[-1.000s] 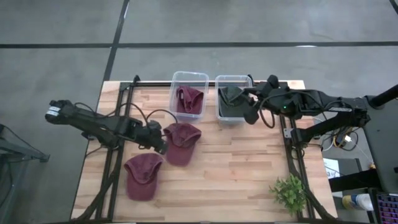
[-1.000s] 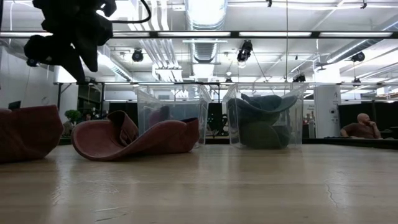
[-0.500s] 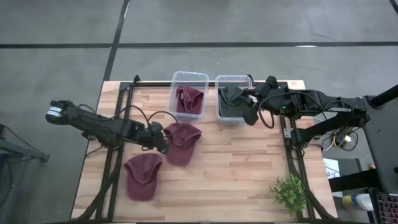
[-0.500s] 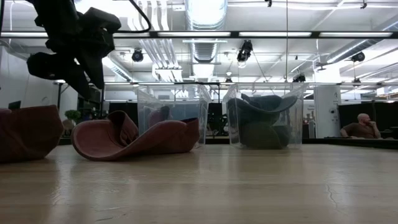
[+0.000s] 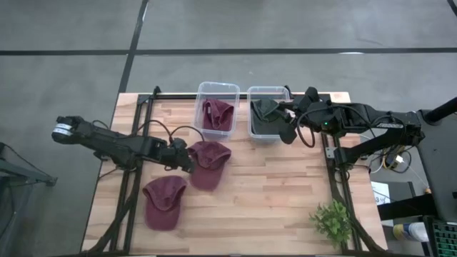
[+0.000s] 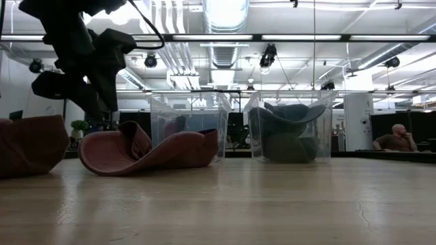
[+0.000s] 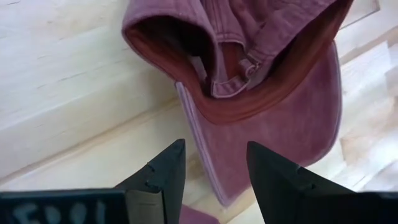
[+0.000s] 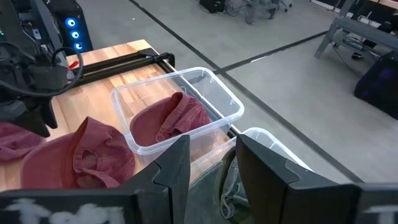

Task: Pick & Place hat
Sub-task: Put the top red cap into the left transparent bin

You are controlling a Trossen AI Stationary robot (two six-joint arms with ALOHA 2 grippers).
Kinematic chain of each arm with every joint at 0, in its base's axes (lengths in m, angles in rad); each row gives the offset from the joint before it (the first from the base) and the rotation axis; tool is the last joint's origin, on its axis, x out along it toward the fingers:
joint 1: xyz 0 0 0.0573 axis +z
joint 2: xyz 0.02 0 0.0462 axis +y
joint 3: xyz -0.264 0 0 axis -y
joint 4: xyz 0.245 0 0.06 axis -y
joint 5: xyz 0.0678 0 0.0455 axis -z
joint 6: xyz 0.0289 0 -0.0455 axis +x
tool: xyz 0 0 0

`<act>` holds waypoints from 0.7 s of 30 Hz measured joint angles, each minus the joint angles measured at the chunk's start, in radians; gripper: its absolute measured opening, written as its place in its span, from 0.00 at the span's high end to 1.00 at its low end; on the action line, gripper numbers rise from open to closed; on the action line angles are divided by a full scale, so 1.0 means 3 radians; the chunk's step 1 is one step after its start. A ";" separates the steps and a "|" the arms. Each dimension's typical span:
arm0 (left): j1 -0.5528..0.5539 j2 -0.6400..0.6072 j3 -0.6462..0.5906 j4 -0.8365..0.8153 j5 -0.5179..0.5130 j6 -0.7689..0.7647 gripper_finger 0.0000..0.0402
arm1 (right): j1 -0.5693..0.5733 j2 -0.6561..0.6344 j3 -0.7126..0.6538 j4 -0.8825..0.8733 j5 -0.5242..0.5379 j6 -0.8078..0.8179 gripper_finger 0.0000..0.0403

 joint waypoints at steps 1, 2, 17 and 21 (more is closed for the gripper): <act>0.0012 0.0000 -0.0017 0.0028 0.0000 0.0000 0.60 | 0.0000 0.0000 0.0000 0.0000 0.0000 -0.0001 0.69; 0.0019 0.0001 -0.0029 0.0043 0.0000 -0.0001 0.60 | 0.0000 0.0000 0.0000 0.0000 0.0000 -0.0006 0.69; 0.0078 0.0001 -0.0269 0.0409 -0.0001 -0.0069 0.60 | 0.0000 0.0000 0.0000 -0.0005 0.0000 -0.0027 0.69; 0.0080 0.0054 -0.0384 0.0712 0.0003 -0.0086 0.60 | 0.0000 0.0000 0.0000 -0.0006 0.0000 -0.0028 0.69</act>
